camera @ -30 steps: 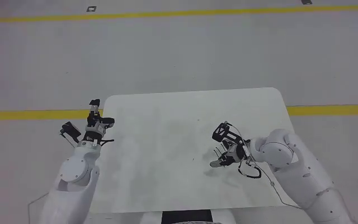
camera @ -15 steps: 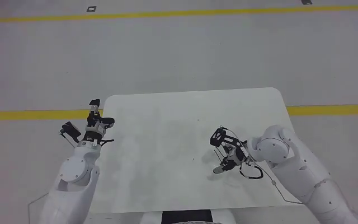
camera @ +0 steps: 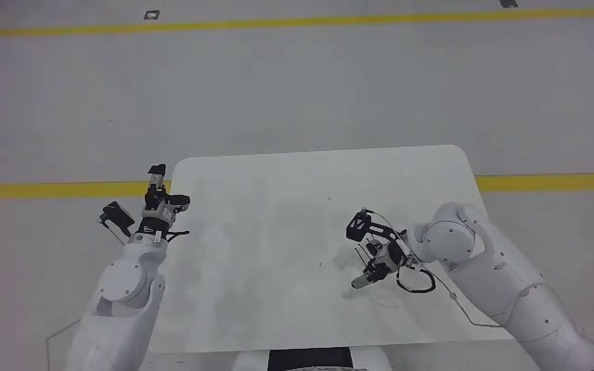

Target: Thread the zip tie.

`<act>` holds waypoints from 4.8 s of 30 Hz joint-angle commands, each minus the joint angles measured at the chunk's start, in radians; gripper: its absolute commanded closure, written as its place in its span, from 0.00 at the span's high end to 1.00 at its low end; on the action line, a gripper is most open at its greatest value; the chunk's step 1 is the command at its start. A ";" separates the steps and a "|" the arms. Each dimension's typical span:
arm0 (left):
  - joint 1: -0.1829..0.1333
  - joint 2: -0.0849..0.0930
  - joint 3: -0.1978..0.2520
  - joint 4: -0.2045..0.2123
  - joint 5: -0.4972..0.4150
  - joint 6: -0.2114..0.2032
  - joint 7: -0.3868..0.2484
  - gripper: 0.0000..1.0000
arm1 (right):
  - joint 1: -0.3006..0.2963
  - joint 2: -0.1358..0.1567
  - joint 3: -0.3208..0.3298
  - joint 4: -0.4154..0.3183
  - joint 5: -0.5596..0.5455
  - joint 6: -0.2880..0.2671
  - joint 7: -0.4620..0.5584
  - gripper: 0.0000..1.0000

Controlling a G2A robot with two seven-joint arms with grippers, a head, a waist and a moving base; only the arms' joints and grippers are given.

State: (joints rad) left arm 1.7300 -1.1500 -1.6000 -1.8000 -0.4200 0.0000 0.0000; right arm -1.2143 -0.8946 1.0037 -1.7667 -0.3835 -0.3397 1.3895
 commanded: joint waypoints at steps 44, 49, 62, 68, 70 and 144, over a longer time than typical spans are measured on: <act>0.000 0.000 0.000 0.000 0.000 0.000 0.000 1.00 | -0.012 0.004 -0.034 0.085 -0.196 0.002 -0.222 0.34; 0.000 0.000 0.000 0.000 0.000 0.000 0.000 1.00 | -0.022 0.010 -0.023 0.072 -0.213 0.000 -0.223 0.31; 0.000 0.000 0.000 0.000 0.000 0.000 0.000 1.00 | -0.022 0.013 -0.036 0.081 -0.232 0.003 -0.214 0.23; 0.000 0.000 0.000 0.000 0.000 0.000 0.000 1.00 | -0.015 0.010 -0.050 0.091 -0.247 0.016 -0.229 0.15; 0.000 0.000 0.000 0.000 0.000 0.000 0.000 1.00 | -0.014 0.008 -0.056 0.092 -0.259 0.024 -0.236 0.13; 0.000 0.000 0.000 0.000 0.000 0.000 0.000 1.00 | -0.079 0.023 0.061 0.056 -0.208 0.000 -0.289 0.00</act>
State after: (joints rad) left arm 1.7300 -1.1500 -1.6000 -1.8000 -0.4200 0.0000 0.0000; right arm -1.2806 -0.8764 1.0470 -1.6968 -0.6042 -0.3387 1.1037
